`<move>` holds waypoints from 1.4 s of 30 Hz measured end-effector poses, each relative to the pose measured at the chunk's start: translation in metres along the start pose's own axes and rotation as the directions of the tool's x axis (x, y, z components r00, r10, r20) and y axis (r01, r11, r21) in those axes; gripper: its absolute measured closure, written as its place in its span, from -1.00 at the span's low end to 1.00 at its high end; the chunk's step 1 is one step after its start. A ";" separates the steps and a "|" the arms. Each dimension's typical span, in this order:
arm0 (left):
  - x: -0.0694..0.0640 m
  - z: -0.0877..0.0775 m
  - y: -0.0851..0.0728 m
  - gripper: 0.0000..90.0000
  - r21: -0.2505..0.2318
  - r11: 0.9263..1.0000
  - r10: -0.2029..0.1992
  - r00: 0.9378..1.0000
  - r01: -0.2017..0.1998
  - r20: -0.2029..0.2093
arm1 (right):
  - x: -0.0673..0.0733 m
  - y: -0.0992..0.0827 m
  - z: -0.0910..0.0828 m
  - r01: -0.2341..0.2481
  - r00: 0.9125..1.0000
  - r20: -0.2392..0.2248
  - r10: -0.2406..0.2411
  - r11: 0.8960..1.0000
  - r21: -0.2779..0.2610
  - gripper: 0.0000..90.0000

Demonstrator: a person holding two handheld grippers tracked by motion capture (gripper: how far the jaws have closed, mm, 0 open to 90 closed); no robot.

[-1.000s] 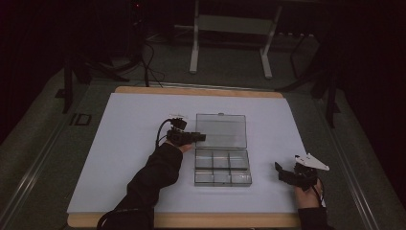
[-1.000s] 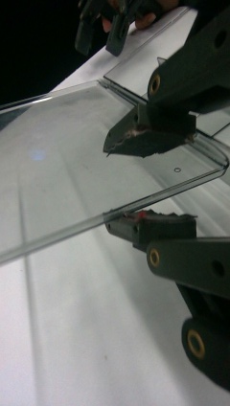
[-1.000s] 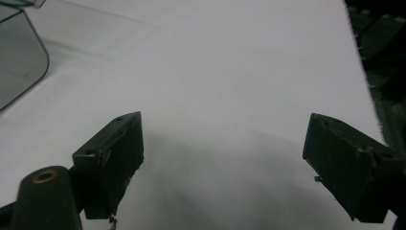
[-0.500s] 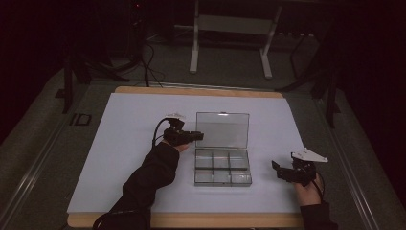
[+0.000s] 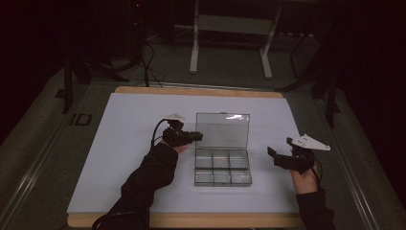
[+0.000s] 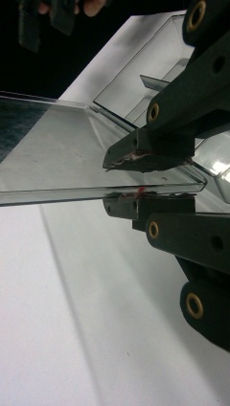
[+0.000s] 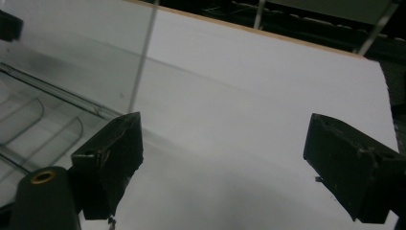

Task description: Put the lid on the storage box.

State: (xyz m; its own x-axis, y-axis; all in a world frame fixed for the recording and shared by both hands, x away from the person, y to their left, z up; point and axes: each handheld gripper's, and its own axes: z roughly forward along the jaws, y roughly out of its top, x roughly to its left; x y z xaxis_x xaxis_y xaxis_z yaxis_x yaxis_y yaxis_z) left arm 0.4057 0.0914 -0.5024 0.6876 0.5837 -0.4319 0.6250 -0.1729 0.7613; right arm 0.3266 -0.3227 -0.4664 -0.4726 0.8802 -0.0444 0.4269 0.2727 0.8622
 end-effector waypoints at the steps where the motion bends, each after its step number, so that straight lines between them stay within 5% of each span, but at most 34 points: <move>1: -0.001 0.000 0.000 0.75 0.001 1.000 0.005 1.000 -0.005 -0.003 | 0.001 0.004 0.001 0.010 1.000 -0.001 -0.010 1.000 0.007 -0.70; 11: -0.003 -0.003 -0.001 0.77 -0.003 0.999 0.043 0.999 -0.043 -0.007 | 0.015 0.036 0.022 0.051 0.996 -0.067 -0.052 0.999 -0.007 -0.70; 16: -0.003 -0.004 -0.002 0.78 -0.008 0.999 0.049 0.999 -0.049 -0.010 | 0.022 0.041 0.035 0.029 0.993 -0.112 -0.031 0.999 -0.019 -0.70; 24: -0.002 -0.004 -0.005 0.79 -0.026 0.998 0.059 0.998 -0.059 -0.003 | 0.037 0.045 0.058 0.069 0.990 -0.123 -0.068 0.998 0.006 -0.68; 34: -0.002 -0.005 -0.006 0.79 -0.030 0.997 0.077 0.997 -0.077 -0.006 | 0.037 0.040 0.075 0.035 0.988 -0.153 -0.032 0.999 0.021 0.07; 42: -0.001 -0.005 -0.006 0.79 -0.031 0.997 0.074 0.997 -0.074 -0.001 | 0.037 0.037 0.082 0.020 0.978 -0.210 -0.012 0.999 0.038 0.43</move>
State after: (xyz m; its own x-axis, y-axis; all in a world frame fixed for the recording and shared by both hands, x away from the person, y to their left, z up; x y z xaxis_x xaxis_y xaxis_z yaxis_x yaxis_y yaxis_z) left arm 0.3996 0.0958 -0.5040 0.7315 0.5700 -0.3742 0.5609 -0.1909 0.8055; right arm 0.3882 -0.2486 -0.4775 -0.6289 0.7757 0.0524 0.4463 0.3050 0.8413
